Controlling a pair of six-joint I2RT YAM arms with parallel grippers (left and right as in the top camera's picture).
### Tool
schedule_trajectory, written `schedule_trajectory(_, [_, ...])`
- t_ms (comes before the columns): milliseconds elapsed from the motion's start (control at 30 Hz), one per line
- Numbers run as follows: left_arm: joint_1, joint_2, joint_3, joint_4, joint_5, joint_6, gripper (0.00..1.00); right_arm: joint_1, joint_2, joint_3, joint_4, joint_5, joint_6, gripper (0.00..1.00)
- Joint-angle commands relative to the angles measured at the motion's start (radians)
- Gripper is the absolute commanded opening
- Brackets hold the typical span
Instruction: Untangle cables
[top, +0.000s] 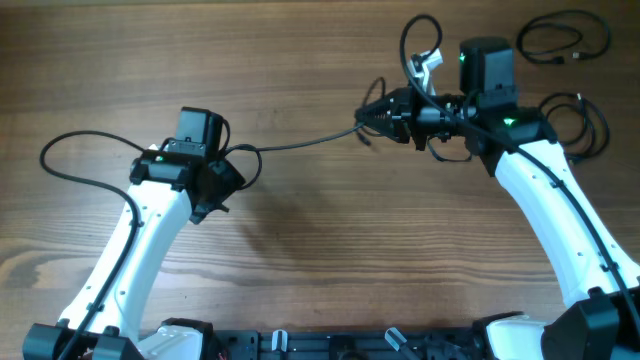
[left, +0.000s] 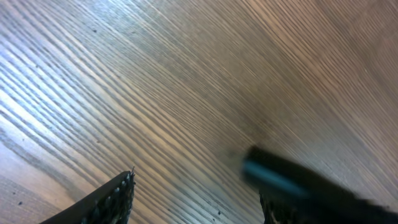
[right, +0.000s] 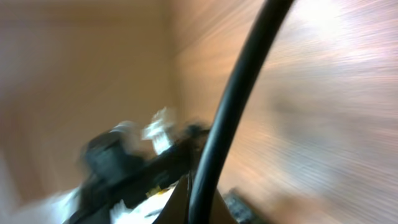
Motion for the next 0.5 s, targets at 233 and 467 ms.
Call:
schedule_trajectory(233, [0.072,0.006,-0.003,-0.016,-0.051,-0.077,0.69,-0.011,-0.02,0.01,-0.335,0.843,0.0,0.04])
schedule_trajectory(467, [0.072,0.006,-0.003,-0.021,-0.129,-0.086,0.69,-0.011,-0.02,0.009,-0.399,0.924,0.04,0.04])
